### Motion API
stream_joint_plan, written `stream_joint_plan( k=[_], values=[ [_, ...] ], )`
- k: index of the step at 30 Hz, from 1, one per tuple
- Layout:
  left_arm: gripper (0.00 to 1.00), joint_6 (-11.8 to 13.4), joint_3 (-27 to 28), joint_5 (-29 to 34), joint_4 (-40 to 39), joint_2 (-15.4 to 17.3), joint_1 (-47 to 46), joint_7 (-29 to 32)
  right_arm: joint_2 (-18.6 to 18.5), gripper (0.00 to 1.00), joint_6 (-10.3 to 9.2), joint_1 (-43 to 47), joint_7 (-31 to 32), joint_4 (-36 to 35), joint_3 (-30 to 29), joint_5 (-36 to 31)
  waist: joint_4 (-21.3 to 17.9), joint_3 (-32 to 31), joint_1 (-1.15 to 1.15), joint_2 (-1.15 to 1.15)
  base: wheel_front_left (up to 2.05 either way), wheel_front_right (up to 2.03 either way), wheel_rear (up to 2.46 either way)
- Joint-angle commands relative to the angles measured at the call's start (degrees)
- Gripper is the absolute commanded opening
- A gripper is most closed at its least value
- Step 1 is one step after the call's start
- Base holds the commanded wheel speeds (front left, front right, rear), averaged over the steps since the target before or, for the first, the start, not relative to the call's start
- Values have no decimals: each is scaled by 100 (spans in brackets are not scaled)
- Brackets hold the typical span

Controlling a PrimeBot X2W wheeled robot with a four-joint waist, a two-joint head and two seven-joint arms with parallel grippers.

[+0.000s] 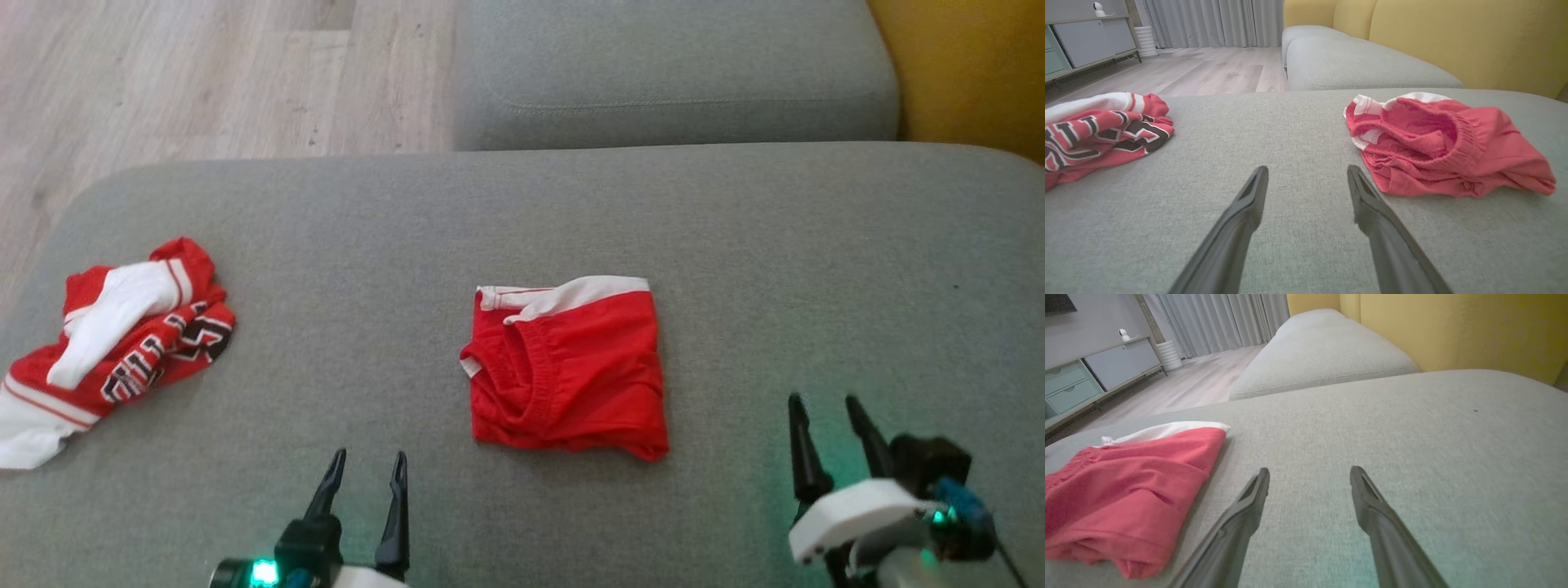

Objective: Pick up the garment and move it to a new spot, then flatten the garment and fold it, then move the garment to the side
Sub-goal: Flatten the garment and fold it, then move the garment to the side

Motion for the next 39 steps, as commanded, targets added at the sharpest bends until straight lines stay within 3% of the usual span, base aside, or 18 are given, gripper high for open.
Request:
stream_joint_plan(
  k=[1,12,18,28,29,30,31,32,39],
  values=[
    [100,-8,216,23,-214,19,-167,-47,33,100,22,-105,-78,-160,129,-51,-21,-15,1,0,0,0,0],
    [100,0,69,-103,-296,19,-142,-47,46,100,22,-308,-78,-73,622,227,46,93,1,0,0,0,0],
    [100,34,-168,-324,-213,19,-270,-47,47,100,22,-1118,12,547,1486,943,388,404,1,0,0,0,0],
    [100,71,-441,-441,-149,18,-558,-47,47,100,22,-1995,98,2016,1624,1079,935,812,1,0,0,0,0],
    [100,71,-459,-457,-139,18,-577,-47,47,91,22,-2016,109,2160,1631,1090,959,831,1,0,0,0,0],
    [100,75,-468,-464,-138,18,-595,-47,47,43,22,-2034,109,2293,1644,1081,969,851,1,0,0,0,0],
    [100,83,-470,-469,-138,18,-606,-47,47,8,22,-2052,91,2396,1629,1091,967,861,1,0,0,0,0],
    [100,95,-461,-473,-142,18,-611,-47,47,0,22,-2071,70,2484,1625,1081,947,866,1,0,0,0,0],
    [100,41,-337,-396,-140,18,-624,-47,48,0,22,-2122,-66,2497,1579,1075,383,744,1,0,0,0,0]
  ],
)
